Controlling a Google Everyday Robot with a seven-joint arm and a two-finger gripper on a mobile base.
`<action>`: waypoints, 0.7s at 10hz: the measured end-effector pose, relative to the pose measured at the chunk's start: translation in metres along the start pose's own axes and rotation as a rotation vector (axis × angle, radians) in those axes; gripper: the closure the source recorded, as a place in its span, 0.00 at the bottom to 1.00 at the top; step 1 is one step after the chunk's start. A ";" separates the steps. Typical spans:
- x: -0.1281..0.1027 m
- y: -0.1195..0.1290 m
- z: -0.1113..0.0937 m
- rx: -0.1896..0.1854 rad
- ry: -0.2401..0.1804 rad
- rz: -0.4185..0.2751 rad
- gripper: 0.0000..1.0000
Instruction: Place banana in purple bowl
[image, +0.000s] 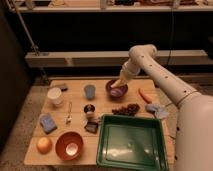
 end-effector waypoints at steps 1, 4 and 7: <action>-0.001 -0.001 0.002 -0.003 0.001 -0.002 1.00; -0.004 0.000 0.010 -0.017 0.001 -0.002 1.00; -0.003 0.004 0.016 -0.024 -0.004 0.004 1.00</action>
